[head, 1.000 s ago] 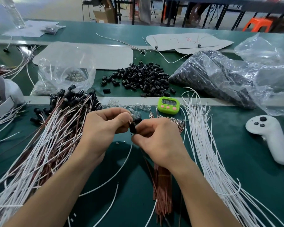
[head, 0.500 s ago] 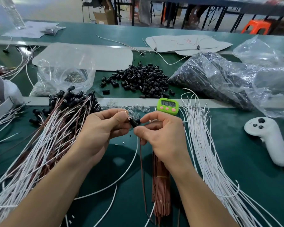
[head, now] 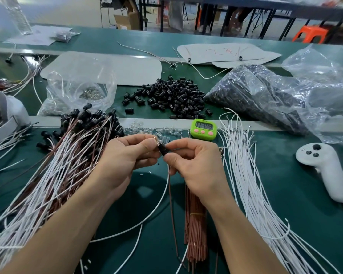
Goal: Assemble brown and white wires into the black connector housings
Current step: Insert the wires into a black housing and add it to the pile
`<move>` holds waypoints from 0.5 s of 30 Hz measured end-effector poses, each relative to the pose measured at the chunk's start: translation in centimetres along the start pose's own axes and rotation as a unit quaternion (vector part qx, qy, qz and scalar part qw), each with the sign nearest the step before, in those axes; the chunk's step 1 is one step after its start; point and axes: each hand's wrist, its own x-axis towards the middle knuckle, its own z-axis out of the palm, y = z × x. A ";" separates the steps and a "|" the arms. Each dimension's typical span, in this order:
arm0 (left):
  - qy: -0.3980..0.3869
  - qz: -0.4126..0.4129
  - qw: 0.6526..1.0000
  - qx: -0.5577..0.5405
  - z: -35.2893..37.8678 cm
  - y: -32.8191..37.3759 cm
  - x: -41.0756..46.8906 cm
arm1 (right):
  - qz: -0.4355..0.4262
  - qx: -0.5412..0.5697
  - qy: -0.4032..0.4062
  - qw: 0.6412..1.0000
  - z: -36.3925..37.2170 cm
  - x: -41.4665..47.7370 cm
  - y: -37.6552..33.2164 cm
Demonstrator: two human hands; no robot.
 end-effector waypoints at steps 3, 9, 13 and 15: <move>-0.003 0.001 1.000 0.005 0.1 0.0 0.0 | 0.010 -0.003 -0.012 1.000 -0.1 0.0 0.1; -0.007 0.012 1.000 0.013 0.2 -0.2 -0.1 | -0.018 -0.028 -0.018 0.999 0.0 -0.3 0.0; -0.017 0.007 1.000 0.012 0.2 -0.1 -0.2 | -0.028 -0.035 0.000 0.999 0.1 -0.5 -0.2; -0.017 0.001 1.000 0.007 0.1 0.0 -0.2 | -0.029 -0.037 0.004 0.999 0.1 -0.5 -0.2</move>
